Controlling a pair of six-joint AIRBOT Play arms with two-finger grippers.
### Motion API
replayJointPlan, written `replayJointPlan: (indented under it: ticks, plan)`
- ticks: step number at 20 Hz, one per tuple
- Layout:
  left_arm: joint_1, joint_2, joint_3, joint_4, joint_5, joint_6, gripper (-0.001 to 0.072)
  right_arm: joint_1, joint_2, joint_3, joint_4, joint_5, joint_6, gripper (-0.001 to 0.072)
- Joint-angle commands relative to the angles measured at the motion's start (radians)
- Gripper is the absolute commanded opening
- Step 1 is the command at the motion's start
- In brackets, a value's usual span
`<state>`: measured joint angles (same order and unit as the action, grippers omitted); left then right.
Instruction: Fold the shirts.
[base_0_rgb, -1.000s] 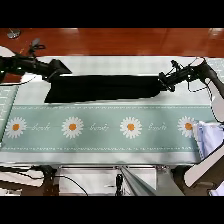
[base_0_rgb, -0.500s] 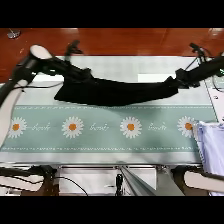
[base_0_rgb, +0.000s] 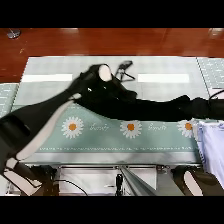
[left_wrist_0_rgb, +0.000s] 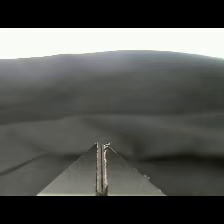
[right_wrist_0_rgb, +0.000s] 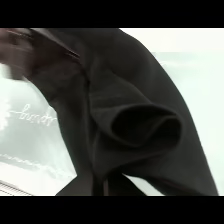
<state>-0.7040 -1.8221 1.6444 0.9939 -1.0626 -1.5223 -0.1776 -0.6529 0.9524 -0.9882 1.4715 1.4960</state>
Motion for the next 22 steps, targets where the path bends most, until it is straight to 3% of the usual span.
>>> replayJointPlan:
  ticks: [1, 5, 9, 13, 17, 22]
  plan:
    - [-0.128, -0.072, 0.028, -0.077, -0.073, -0.007, 0.0027, 0.001, 0.077, -0.021, 0.047, 0.024, 0.026, 0.0021]
    - [-0.218, -0.085, 0.029, -0.14, -0.192, 0.071, 0.0027, 0.001, 0.068, -0.018, 0.045, 0.002, 0.01, 0.0022]
    - [-0.116, -0.04, 0.043, -0.14, -0.214, 0.07, 0.0027, 0.001, 0.003, 0.05, 0.1, 0.007, -0.032, 0.0021]
    - [0.183, 0.096, 0.043, -0.139, -0.247, 0.048, 0.0028, 0.06, -0.09, 0.154, 0.145, 0.001, -0.043, 0.0021]
    - [0.542, 0.26, 0.042, -0.138, -0.318, 0.037, 0.0028, 0.303, -0.251, 0.246, 0.142, -0.119, -0.01, 0.0021]
    - [0.889, 0.57, -0.006, -0.138, -0.313, 0.151, 0.0028, 0.554, -0.628, 0.486, 0.143, -0.253, 0.005, 0.0022]
